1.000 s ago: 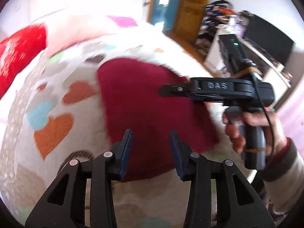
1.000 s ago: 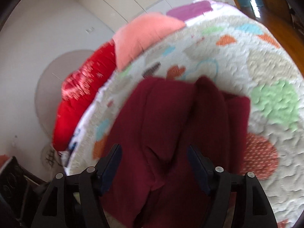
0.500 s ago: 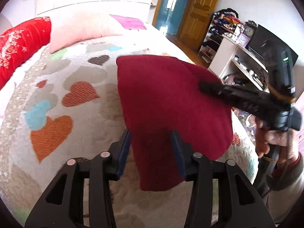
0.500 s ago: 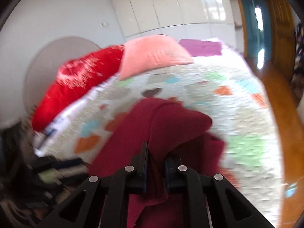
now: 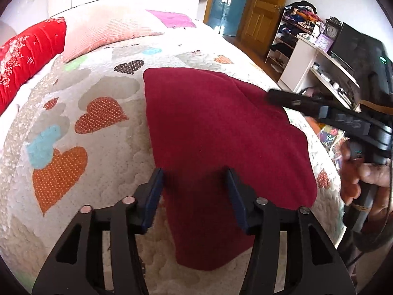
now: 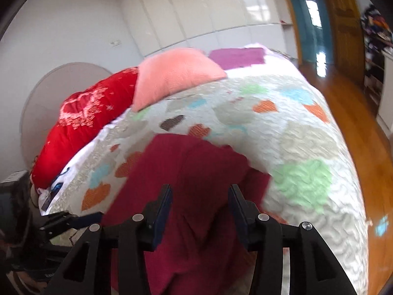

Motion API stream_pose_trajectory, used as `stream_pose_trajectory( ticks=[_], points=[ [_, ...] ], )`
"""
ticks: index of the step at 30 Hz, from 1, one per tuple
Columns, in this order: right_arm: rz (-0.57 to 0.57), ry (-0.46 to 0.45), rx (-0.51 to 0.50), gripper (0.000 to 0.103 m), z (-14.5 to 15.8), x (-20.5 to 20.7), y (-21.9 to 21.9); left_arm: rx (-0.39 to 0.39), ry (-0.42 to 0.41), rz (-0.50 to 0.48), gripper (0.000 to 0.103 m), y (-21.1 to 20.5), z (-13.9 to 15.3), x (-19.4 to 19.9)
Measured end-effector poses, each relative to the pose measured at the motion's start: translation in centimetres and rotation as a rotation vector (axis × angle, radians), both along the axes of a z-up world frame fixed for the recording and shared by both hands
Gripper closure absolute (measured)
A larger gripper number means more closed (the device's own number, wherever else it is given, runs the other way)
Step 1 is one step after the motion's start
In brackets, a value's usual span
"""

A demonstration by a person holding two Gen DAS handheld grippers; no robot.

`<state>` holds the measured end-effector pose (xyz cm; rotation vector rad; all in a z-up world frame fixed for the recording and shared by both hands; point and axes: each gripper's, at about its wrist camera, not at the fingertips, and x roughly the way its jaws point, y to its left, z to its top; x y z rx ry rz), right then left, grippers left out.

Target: Fold small clothes

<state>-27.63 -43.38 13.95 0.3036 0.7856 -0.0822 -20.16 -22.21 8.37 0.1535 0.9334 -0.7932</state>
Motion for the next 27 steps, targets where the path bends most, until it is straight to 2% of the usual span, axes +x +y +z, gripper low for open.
stream_pose_trajectory(
  ticks=[3, 5, 7, 9, 13, 16, 18, 20, 22, 25, 27],
  points=[
    [0.027, 0.087, -0.051, 0.066, -2.1, 3.0, 0.9, 0.013, -0.028, -0.008, 0.044, -0.6, -0.4, -0.4],
    [0.020, 0.165, -0.130, 0.067, -4.7, 4.8, 0.5, 0.022, -0.040, -0.011, 0.043, -1.0, -0.5, -0.6],
    [0.002, 0.146, -0.089, 0.068, -5.4, 5.3, -0.6, 0.024, -0.040, -0.010, 0.039, -1.1, -0.6, -0.5],
    [-0.008, 0.150, -0.053, 0.068, -4.8, 5.3, -1.1, 0.023, -0.024, -0.004, 0.037, -1.1, -0.8, -0.3],
    [-0.003, 0.115, -0.046, 0.068, -1.8, 2.3, -0.1, -0.002, 0.011, 0.020, 0.034, -0.6, -1.4, 0.2],
    [0.083, 0.056, -0.049, 0.068, 0.0, -1.0, 2.4, -0.017, 0.031, 0.037, 0.034, -0.4, -1.7, 0.3],
    [0.120, 0.103, -0.097, 0.067, -1.2, -2.6, 4.2, -0.009, 0.032, 0.040, 0.034, -0.5, -1.8, 0.2],
    [0.087, 0.213, -0.195, 0.068, -4.1, -3.1, 4.8, 0.011, 0.030, 0.037, 0.034, -0.7, -1.9, -0.1],
    [0.049, 0.191, -0.138, 0.068, -5.0, -4.0, 4.3, 0.018, 0.024, 0.037, 0.034, -0.6, -1.6, -0.5],
    [0.002, 0.107, 0.016, 0.065, -3.4, -5.9, 3.1, 0.002, 0.032, 0.042, 0.034, 0.1, -0.9, -0.7],
    [-0.003, 0.061, 0.102, 0.057, -2.7, -7.3, 2.7, -0.003, 0.034, 0.057, 0.034, 0.6, -0.7, -0.6]
  ],
)
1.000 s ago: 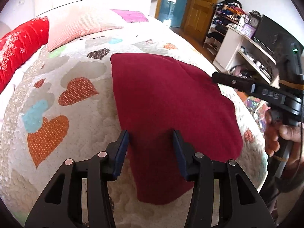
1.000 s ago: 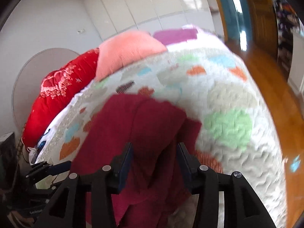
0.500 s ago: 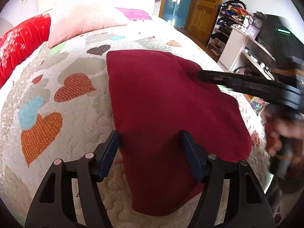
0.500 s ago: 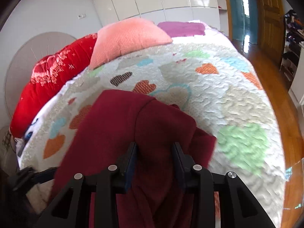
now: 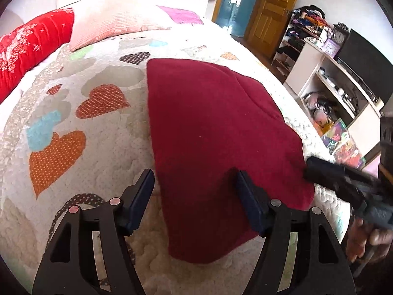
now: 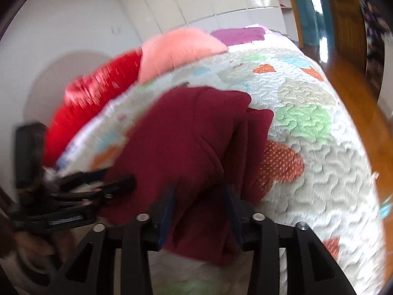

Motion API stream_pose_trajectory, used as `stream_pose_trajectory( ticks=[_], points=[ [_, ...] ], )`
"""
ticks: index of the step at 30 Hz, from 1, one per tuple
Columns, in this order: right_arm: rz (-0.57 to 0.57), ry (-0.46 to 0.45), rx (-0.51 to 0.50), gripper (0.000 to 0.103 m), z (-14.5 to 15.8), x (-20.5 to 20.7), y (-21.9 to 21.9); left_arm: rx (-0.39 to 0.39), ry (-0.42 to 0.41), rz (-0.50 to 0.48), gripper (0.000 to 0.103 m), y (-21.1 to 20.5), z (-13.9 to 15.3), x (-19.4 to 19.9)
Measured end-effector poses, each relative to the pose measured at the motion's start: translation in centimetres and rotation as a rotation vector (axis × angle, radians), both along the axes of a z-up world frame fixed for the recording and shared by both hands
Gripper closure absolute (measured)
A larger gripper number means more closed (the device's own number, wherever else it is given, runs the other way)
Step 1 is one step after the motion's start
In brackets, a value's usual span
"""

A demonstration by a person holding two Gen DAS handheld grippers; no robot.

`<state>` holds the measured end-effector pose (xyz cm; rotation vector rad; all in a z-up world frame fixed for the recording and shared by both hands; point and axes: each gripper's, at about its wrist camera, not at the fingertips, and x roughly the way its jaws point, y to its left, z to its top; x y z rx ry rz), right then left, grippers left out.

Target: Fold small clothes

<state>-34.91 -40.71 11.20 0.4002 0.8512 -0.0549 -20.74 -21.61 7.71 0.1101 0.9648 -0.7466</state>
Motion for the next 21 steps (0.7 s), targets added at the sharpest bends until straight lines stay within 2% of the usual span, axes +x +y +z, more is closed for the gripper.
stream_pose_trajectory(
  ticks=[2, 5, 7, 14, 16, 17, 18, 20, 21],
  points=[
    [0.039, 0.005, 0.066, 0.055, -0.1, -1.0, 0.3, -0.002, 0.004, 0.016, 0.034, 0.5, 0.1, 0.0],
    [0.046, 0.038, 0.060, 0.055, -0.8, -2.0, 1.0, -0.005, 0.013, 0.027, 0.034, 0.7, -0.1, -0.1],
    [0.047, 0.030, 0.091, 0.055, -1.3, -2.2, 1.1, -0.005, 0.020, 0.029, 0.034, 0.8, -0.2, -0.1],
    [0.066, 0.029, 0.214, 0.052, -3.5, 0.2, 1.8, -0.020, 0.006, 0.054, 0.034, 1.7, 0.8, -0.1],
    [0.047, -0.003, 0.256, 0.050, -3.9, 0.9, 1.6, -0.029, 0.018, 0.070, 0.034, 2.0, 0.9, 0.3],
    [0.028, -0.013, 0.264, 0.056, -4.0, 1.3, 1.6, -0.032, 0.021, 0.074, 0.034, 2.1, 1.0, 0.4],
    [0.021, -0.012, 0.250, 0.077, -3.9, 1.6, 1.6, -0.036, 0.021, 0.076, 0.034, 2.2, 1.2, 0.4],
    [0.030, -0.026, 0.154, 0.089, -2.4, 1.7, 2.1, -0.050, 0.011, 0.078, 0.034, 2.3, 1.9, 0.3],
    [0.040, -0.059, 0.092, 0.090, -0.8, 1.3, 2.4, -0.062, 0.002, 0.077, 0.034, 2.3, 2.4, 0.3]
  ],
)
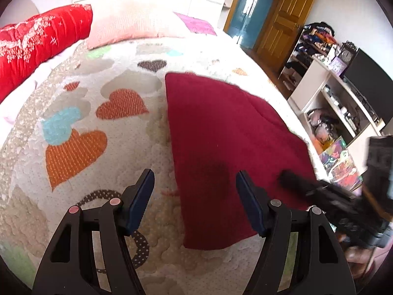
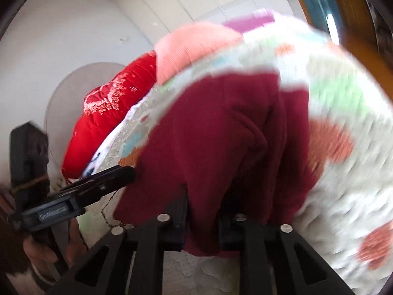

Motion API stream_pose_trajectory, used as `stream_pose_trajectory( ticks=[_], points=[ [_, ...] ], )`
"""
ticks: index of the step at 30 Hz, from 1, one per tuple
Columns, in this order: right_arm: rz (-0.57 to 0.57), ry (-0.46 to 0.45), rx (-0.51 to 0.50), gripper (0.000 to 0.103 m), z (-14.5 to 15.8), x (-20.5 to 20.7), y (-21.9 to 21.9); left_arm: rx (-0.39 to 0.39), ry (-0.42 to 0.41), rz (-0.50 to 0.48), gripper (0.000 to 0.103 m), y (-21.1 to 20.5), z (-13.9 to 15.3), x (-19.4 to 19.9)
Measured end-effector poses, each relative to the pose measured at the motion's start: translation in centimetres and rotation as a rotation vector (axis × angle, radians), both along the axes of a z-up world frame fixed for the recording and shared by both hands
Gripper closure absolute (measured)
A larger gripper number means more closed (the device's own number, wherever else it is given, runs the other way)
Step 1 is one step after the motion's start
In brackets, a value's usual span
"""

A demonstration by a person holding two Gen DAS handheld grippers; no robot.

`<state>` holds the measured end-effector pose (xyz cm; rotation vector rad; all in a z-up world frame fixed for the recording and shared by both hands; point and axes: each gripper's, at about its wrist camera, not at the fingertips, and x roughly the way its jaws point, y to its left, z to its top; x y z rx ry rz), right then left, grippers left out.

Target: Fold small clothes

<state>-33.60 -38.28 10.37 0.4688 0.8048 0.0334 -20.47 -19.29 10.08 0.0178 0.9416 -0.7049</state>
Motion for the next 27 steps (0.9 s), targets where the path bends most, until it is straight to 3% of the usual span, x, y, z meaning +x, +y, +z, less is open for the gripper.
stream_pose_trajectory(
  ticks=[4, 7, 11, 13, 15, 16, 22, 27],
  points=[
    [-0.001, -0.073, -0.181, 0.095, 4.8, -1.4, 0.6, -0.036, -0.021, -0.017, 0.034, -0.4, 1.1, -0.3],
    [-0.029, -0.001, -0.288, 0.095, 4.3, -1.8, 0.2, -0.006, -0.026, -0.043, 0.034, -1.4, 0.4, -0.5],
    [-0.033, 0.116, -0.205, 0.095, -0.8, -1.3, -1.1, 0.060, 0.024, -0.064, 0.034, -2.8, -2.0, -0.5],
    [-0.047, 0.101, -0.198, 0.091, -1.0, -1.7, -1.3, 0.060, 0.019, -0.065, 0.034, -2.8, -2.3, -0.7],
    [-0.069, 0.093, -0.183, 0.064, 0.0, -2.2, -1.7, 0.065, 0.002, -0.058, 0.034, -2.8, -2.2, -0.6],
    [-0.082, 0.091, -0.189, 0.062, 0.6, -2.4, -1.9, 0.063, 0.003, -0.058, 0.034, -2.8, -2.2, -0.6],
    [-0.068, -0.046, -0.250, 0.062, 4.9, -2.3, -1.4, 0.063, 0.017, -0.064, 0.034, -3.2, -2.8, -0.7],
    [-0.009, 0.023, -0.294, 0.067, 2.1, 2.7, -0.1, 0.067, 0.018, -0.072, 0.034, -3.6, -2.9, -0.7]
  ],
)
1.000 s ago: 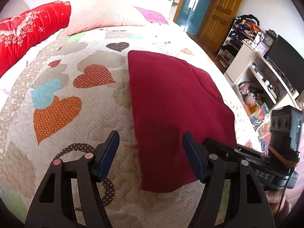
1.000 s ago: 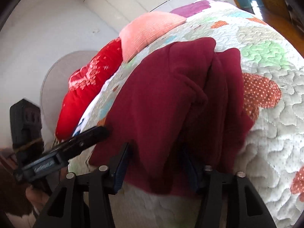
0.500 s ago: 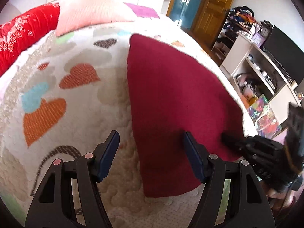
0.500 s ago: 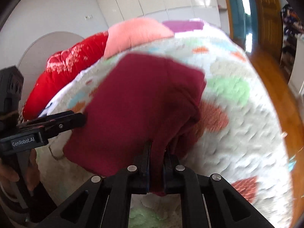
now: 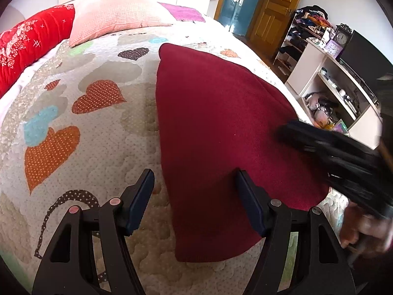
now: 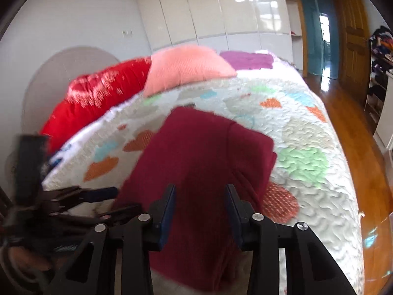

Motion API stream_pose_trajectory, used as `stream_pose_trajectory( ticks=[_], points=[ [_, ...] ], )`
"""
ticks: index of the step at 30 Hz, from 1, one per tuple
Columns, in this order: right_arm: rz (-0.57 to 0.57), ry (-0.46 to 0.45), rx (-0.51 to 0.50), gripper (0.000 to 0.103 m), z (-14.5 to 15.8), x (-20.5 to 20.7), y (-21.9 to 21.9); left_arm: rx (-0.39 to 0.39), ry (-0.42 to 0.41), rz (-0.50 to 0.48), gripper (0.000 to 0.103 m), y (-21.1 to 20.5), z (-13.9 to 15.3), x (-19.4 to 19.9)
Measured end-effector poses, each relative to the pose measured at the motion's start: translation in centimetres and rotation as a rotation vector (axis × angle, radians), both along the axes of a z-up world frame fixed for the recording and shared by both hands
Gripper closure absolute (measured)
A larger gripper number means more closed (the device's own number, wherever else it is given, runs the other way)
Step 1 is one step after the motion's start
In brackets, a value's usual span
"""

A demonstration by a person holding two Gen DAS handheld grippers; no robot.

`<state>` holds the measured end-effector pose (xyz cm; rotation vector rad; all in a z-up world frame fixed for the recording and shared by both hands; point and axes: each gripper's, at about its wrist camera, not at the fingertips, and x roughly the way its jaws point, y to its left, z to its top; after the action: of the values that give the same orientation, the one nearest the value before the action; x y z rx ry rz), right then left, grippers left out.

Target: Fold small clothes

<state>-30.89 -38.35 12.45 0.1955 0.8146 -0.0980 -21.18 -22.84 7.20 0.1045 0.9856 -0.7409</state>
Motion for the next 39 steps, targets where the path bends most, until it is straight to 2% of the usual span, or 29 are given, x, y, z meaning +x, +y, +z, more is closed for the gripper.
stream_pose_trajectory(
  ticks=[4, 7, 12, 16, 19, 22, 24, 25, 26, 27, 30, 35, 36, 37, 38, 39],
  points=[
    [-0.051, 0.039, 0.035, 0.072, -2.4, 1.6, -1.6, -0.001, 0.004, -0.003, 0.034, -0.2, -0.2, 0.1],
    [-0.048, 0.055, 0.040, 0.072, -1.8, 1.7, -1.5, 0.001, 0.003, -0.005, 0.034, -0.3, -0.2, 0.1],
    [-0.024, 0.042, 0.032, 0.070, 0.1, -0.8, -0.2, -0.006, 0.009, 0.003, 0.033, -0.1, -0.3, 0.1],
    [-0.023, 0.113, -0.001, 0.070, -2.2, -1.8, 0.4, -0.004, 0.029, -0.001, 0.031, -0.2, -0.7, 0.0],
    [-0.031, 0.075, 0.019, 0.070, -1.8, -2.5, 0.5, -0.030, 0.040, -0.005, 0.031, 0.4, -0.2, 0.2],
    [-0.060, -0.007, 0.124, 0.059, -0.5, -3.3, -1.0, -0.089, 0.058, 0.016, 0.030, 1.3, 0.6, 1.3],
    [-0.101, -0.049, 0.216, 0.048, -0.2, -3.6, -2.8, -0.112, 0.085, 0.023, 0.024, 1.3, 0.6, 2.1],
    [-0.118, -0.050, 0.235, 0.043, -0.2, -3.5, -3.3, -0.125, 0.107, 0.018, 0.024, 1.2, 0.4, 2.5],
    [-0.160, -0.044, 0.224, 0.029, -0.5, -3.3, -4.1, -0.141, 0.137, 0.008, 0.024, 0.9, 0.1, 3.0],
    [-0.188, -0.039, 0.207, 0.024, -0.7, -3.0, -4.5, -0.150, 0.163, -0.003, 0.024, 0.5, -0.3, 3.5],
    [-0.228, -0.001, 0.239, 0.024, -2.2, -1.9, -6.3, -0.174, 0.231, -0.017, 0.021, -0.6, -1.5, 4.9],
    [-0.179, -0.004, 0.440, 0.024, -5.3, 0.2, -8.1, -0.230, 0.313, -0.017, 0.020, -2.1, -3.1, 6.7],
    [-0.173, -0.014, 0.452, 0.027, -5.6, 0.4, -8.1, -0.234, 0.315, -0.020, 0.020, -2.3, -3.2, 6.8],
    [-0.165, -0.022, 0.454, 0.035, -5.6, 0.6, -7.9, -0.227, 0.305, -0.022, 0.024, -2.3, -3.0, 6.8],
    [-0.145, -0.027, 0.466, 0.050, -5.6, 1.0, -7.6, -0.222, 0.292, -0.029, 0.027, -2.2, -2.7, 6.7],
    [-0.146, -0.027, 0.461, 0.052, -5.3, 1.2, -7.2, -0.222, 0.281, -0.036, 0.034, -2.1, -2.3, 6.7]
  ],
)
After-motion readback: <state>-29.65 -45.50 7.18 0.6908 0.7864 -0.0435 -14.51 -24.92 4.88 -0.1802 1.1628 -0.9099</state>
